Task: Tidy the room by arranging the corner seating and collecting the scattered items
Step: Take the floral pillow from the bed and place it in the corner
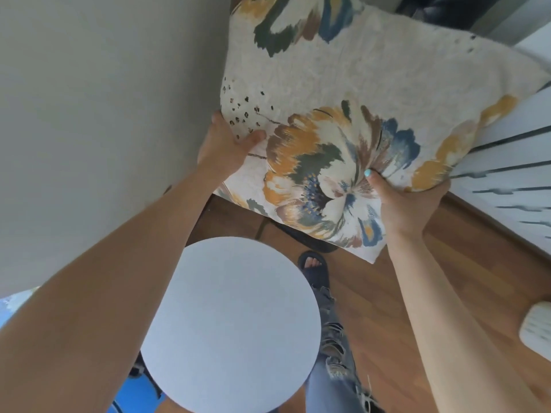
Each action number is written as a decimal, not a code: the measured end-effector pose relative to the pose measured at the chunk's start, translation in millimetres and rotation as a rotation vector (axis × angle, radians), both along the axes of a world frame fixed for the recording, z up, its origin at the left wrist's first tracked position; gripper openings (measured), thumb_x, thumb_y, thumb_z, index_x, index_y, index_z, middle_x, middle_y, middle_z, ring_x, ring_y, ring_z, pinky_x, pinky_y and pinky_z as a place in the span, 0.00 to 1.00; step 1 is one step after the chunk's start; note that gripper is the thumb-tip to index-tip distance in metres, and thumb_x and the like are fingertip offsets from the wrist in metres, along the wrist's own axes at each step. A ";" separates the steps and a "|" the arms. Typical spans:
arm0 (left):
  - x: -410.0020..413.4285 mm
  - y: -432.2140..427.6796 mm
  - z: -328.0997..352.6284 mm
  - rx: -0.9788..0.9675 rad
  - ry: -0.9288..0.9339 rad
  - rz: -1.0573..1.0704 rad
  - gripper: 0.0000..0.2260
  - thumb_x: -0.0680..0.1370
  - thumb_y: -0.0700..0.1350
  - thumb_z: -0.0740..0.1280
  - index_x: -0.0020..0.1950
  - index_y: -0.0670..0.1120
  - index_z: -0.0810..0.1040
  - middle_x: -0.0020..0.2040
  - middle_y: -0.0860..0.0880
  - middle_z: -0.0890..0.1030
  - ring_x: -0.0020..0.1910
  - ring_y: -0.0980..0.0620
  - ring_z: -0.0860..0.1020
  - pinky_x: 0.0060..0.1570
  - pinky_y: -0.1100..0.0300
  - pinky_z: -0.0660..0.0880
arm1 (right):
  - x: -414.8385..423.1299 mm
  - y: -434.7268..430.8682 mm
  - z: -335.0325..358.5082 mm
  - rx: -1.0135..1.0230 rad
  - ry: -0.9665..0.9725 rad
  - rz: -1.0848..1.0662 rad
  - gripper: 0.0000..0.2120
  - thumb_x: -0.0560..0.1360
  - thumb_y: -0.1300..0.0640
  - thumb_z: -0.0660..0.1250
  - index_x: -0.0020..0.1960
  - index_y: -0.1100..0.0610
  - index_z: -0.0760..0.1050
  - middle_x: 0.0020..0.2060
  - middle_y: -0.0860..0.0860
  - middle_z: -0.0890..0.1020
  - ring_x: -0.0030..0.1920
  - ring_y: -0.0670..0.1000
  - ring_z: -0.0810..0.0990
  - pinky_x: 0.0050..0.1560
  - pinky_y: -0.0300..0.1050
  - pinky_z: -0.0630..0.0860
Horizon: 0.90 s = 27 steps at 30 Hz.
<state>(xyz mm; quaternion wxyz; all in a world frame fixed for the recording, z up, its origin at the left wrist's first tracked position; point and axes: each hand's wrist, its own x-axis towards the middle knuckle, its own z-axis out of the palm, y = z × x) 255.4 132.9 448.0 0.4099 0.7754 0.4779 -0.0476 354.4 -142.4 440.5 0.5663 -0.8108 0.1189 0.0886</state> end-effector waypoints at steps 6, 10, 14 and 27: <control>9.2 4.6 -45.1 0.003 0.037 -0.024 0.36 0.70 0.61 0.72 0.66 0.40 0.64 0.61 0.43 0.74 0.60 0.43 0.74 0.57 0.45 0.74 | 4.5 2.5 -42.2 -0.016 -0.003 -0.014 0.49 0.59 0.54 0.84 0.70 0.60 0.60 0.63 0.52 0.74 0.62 0.46 0.76 0.61 0.33 0.73; 20.5 1.0 -69.9 0.007 0.039 -0.020 0.33 0.71 0.59 0.71 0.64 0.40 0.64 0.60 0.44 0.74 0.58 0.44 0.74 0.56 0.47 0.74 | 8.7 4.0 -68.3 -0.007 -0.009 -0.017 0.47 0.60 0.57 0.83 0.70 0.60 0.59 0.62 0.52 0.73 0.61 0.46 0.76 0.59 0.32 0.74; 30.9 8.0 -86.4 -0.002 -0.008 -0.010 0.32 0.71 0.58 0.72 0.64 0.40 0.64 0.61 0.45 0.74 0.59 0.45 0.74 0.56 0.48 0.74 | 14.4 7.5 -88.0 0.022 -0.033 -0.030 0.48 0.60 0.57 0.84 0.70 0.62 0.59 0.63 0.53 0.74 0.63 0.46 0.76 0.62 0.42 0.76; 36.8 1.5 -109.3 0.048 0.014 -0.012 0.37 0.74 0.59 0.69 0.74 0.42 0.57 0.70 0.43 0.65 0.70 0.43 0.63 0.68 0.45 0.65 | 20.8 -0.2 -98.1 -0.023 0.038 0.018 0.56 0.55 0.51 0.84 0.72 0.62 0.55 0.63 0.52 0.70 0.62 0.45 0.74 0.59 0.31 0.73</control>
